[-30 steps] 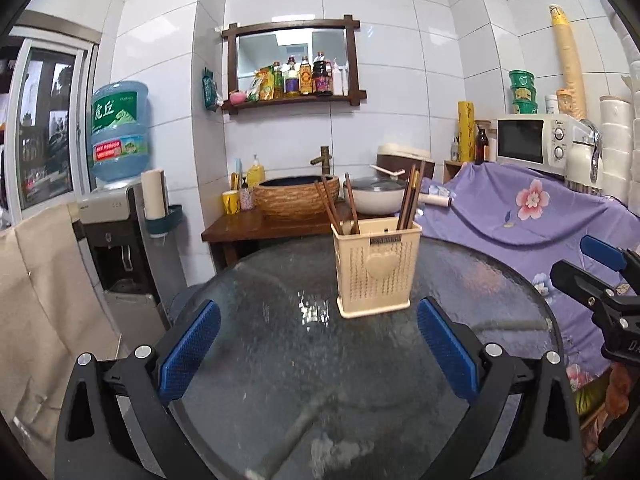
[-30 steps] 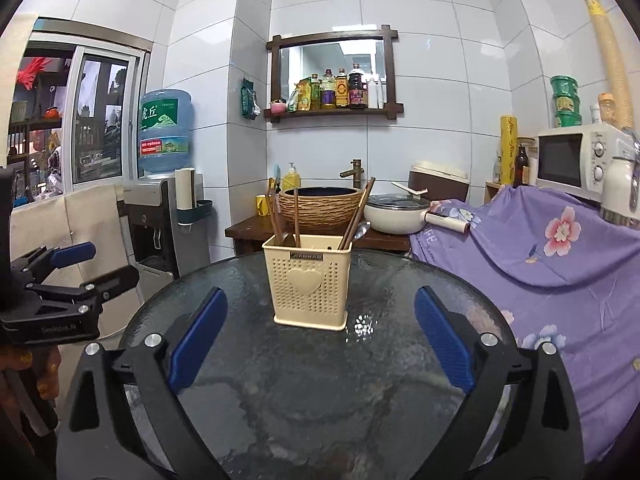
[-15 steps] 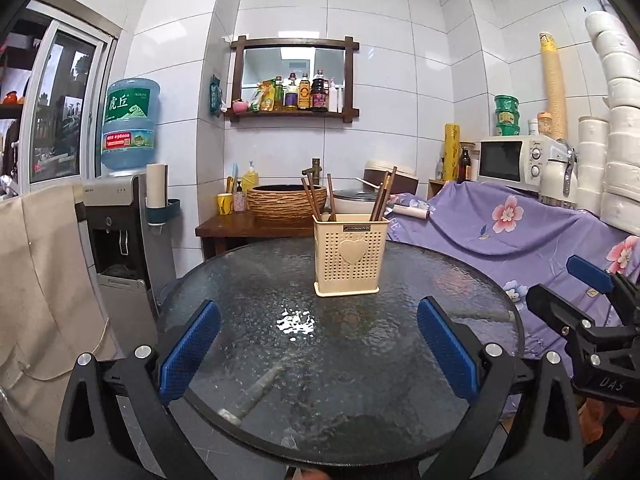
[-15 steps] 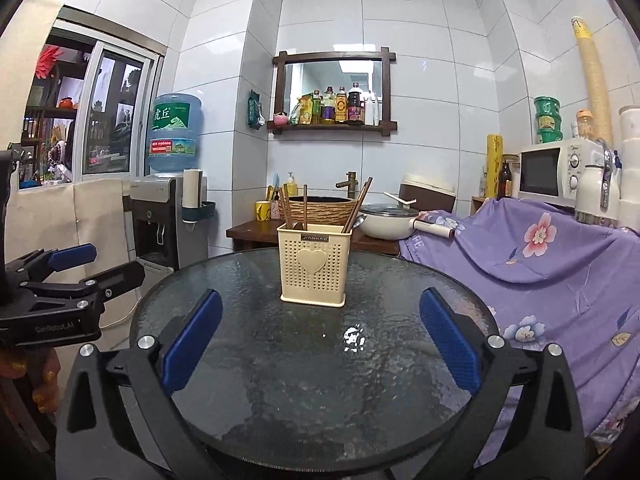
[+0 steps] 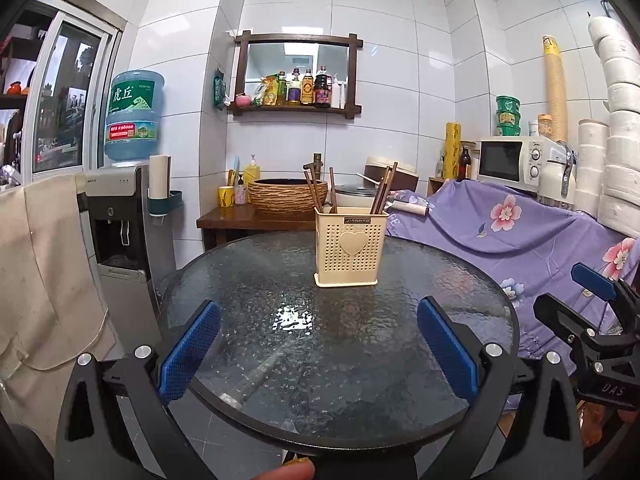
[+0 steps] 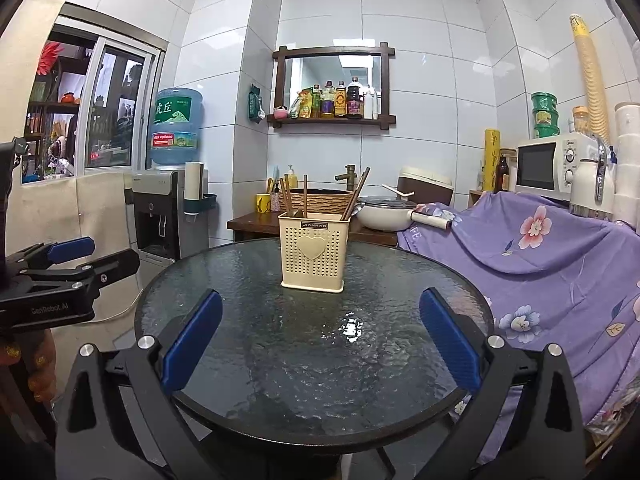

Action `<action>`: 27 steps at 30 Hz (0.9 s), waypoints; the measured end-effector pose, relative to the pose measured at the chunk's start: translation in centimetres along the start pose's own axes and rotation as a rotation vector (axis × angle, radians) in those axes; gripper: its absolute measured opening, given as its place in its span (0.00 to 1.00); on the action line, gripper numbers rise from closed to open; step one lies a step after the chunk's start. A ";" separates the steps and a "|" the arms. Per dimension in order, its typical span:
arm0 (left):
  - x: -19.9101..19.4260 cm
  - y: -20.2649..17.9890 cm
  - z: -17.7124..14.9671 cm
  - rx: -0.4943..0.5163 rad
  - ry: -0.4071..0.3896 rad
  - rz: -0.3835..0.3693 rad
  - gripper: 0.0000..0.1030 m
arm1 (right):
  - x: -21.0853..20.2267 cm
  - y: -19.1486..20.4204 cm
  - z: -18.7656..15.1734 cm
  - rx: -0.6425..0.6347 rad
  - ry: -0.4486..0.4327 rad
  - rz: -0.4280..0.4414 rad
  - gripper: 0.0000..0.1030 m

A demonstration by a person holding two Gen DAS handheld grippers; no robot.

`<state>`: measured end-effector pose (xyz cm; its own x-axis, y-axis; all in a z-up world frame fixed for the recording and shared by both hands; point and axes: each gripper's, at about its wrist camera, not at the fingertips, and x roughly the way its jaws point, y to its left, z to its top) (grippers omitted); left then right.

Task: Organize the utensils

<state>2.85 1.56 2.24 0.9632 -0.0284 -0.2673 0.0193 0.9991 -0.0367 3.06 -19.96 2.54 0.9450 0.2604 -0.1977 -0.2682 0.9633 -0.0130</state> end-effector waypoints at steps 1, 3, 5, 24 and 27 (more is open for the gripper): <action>0.1 0.0 0.0 0.001 0.004 0.000 0.94 | 0.0 0.0 0.0 -0.001 0.002 0.002 0.94; 0.2 0.0 0.0 -0.001 0.007 -0.004 0.94 | 0.1 0.0 0.0 0.005 0.005 0.009 0.94; 0.1 0.0 -0.1 -0.004 0.008 -0.008 0.94 | 0.3 -0.1 0.2 0.008 0.008 0.015 0.95; 0.5 -0.2 -0.1 0.000 0.022 -0.021 0.94 | 0.7 -0.4 0.3 0.020 0.015 0.019 0.94; 0.5 -0.2 -0.1 -0.004 0.025 -0.027 0.94 | 0.7 -0.3 0.3 0.024 0.014 0.020 0.95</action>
<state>3.33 1.39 2.00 0.9554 -0.0558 -0.2900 0.0436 0.9979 -0.0481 3.92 -20.08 2.70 0.9368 0.2789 -0.2114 -0.2824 0.9592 0.0143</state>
